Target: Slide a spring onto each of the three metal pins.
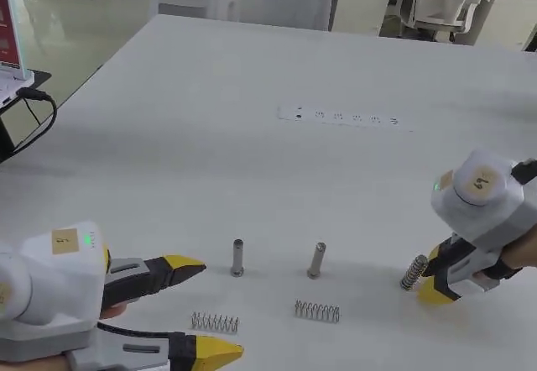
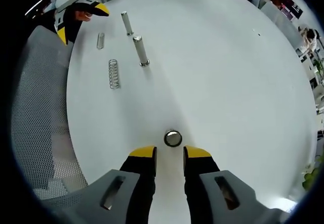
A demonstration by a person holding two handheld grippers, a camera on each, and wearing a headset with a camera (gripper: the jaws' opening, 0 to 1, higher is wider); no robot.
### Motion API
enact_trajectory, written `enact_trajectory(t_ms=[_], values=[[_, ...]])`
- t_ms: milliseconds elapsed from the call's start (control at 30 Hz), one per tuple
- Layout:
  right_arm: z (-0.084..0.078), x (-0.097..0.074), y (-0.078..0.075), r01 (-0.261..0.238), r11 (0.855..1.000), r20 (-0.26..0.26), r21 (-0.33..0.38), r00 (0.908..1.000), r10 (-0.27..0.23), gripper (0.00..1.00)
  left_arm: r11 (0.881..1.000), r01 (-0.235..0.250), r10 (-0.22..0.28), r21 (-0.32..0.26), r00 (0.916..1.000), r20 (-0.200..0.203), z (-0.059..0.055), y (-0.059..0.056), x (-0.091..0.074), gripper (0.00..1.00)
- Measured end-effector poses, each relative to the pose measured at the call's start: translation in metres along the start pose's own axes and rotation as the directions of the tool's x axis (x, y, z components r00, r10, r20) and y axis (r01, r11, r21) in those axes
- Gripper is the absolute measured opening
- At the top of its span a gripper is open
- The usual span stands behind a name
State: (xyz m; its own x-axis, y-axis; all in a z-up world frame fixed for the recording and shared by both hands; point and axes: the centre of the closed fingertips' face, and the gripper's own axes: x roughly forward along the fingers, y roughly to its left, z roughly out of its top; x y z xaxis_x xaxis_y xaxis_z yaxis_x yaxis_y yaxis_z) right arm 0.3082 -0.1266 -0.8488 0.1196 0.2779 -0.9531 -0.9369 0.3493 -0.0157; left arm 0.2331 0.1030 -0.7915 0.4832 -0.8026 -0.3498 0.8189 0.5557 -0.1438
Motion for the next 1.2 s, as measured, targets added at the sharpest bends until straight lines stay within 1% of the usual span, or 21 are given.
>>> enact_trajectory(t_ms=[133,233,467,633,867,1200], values=[[-0.005,-0.001,0.003,0.001,1.0,0.003,0.014,1.0,-0.001,0.19,1.0,0.0,0.0,0.001,1.0,0.002,0.001,0.0,0.0,0.6],[-0.007,-0.002,0.01,-0.002,1.0,0.004,0.016,1.0,0.002,0.19,1.0,0.002,-0.002,0.003,1.0,0.002,0.001,0.0,0.0,0.6],[-0.005,-0.005,0.018,-0.006,1.0,0.025,0.028,0.9997,0.006,0.2,1.0,0.005,-0.005,0.006,1.0,0.001,0.002,-0.001,0.001,0.6],[-0.004,-0.006,0.029,-0.011,1.0,0.029,0.018,0.9995,0.011,0.2,1.0,0.005,-0.005,0.009,1.0,0.001,0.002,-0.001,0.001,0.6],[-0.001,-0.005,0.042,-0.03,1.0,0.037,0.008,0.9988,0.03,0.2,1.0,0.007,-0.007,0.01,1.0,0.0,0.002,-0.002,0.001,0.59],[0.021,-0.006,0.065,-0.068,0.997,0.069,-0.035,0.9951,0.071,0.19,1.0,0.005,-0.005,0.012,1.0,0.001,0.004,-0.004,0.0,0.59]])
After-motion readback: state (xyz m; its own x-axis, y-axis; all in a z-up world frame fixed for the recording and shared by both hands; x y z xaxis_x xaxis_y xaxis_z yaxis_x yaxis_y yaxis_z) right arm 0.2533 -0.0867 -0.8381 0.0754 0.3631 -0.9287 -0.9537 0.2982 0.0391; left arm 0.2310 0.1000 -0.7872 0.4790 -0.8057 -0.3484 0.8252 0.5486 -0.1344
